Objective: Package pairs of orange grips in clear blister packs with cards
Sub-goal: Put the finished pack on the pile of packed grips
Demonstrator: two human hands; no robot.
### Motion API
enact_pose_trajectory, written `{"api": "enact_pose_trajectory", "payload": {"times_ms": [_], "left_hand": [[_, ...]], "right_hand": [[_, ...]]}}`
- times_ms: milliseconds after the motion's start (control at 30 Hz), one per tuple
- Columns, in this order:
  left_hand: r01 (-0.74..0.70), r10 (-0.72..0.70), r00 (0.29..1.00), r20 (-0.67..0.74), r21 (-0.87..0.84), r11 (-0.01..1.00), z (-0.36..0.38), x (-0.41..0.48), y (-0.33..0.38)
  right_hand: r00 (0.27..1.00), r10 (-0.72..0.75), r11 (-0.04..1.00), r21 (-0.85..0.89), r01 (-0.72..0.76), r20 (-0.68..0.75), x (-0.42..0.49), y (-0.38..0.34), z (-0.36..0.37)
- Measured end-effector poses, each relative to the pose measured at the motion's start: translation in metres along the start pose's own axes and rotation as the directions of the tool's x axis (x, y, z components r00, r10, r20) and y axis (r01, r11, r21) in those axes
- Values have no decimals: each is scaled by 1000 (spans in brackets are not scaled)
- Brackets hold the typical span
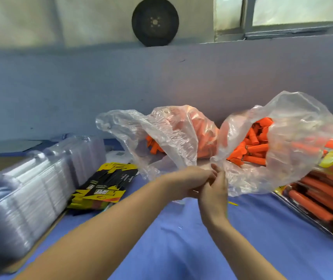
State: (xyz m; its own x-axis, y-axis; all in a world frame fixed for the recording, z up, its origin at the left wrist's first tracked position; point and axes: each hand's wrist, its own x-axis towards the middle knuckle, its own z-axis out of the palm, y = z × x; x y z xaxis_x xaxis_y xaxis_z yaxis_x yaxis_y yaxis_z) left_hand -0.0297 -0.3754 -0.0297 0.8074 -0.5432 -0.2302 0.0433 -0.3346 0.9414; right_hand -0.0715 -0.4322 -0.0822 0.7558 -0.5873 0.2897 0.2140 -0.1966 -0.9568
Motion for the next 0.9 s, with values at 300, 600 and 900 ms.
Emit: {"api": "enact_pose_trajectory", "payload": {"times_ms": [300,600,900], "left_hand": [[131,48,929,-366,449,884,-154,-100,-34],[476,313,693,-649,738,478,-284,-239,-92],[372,290,717,-634,699,611,-304,-301,-164]], "right_hand": [[885,-130,986,-40,165,447,-75,-44,141],[553,-201,926,-27,376,809,-163,-74,232],[376,-217,843,-22,538,901,-201,-65,260]]}}
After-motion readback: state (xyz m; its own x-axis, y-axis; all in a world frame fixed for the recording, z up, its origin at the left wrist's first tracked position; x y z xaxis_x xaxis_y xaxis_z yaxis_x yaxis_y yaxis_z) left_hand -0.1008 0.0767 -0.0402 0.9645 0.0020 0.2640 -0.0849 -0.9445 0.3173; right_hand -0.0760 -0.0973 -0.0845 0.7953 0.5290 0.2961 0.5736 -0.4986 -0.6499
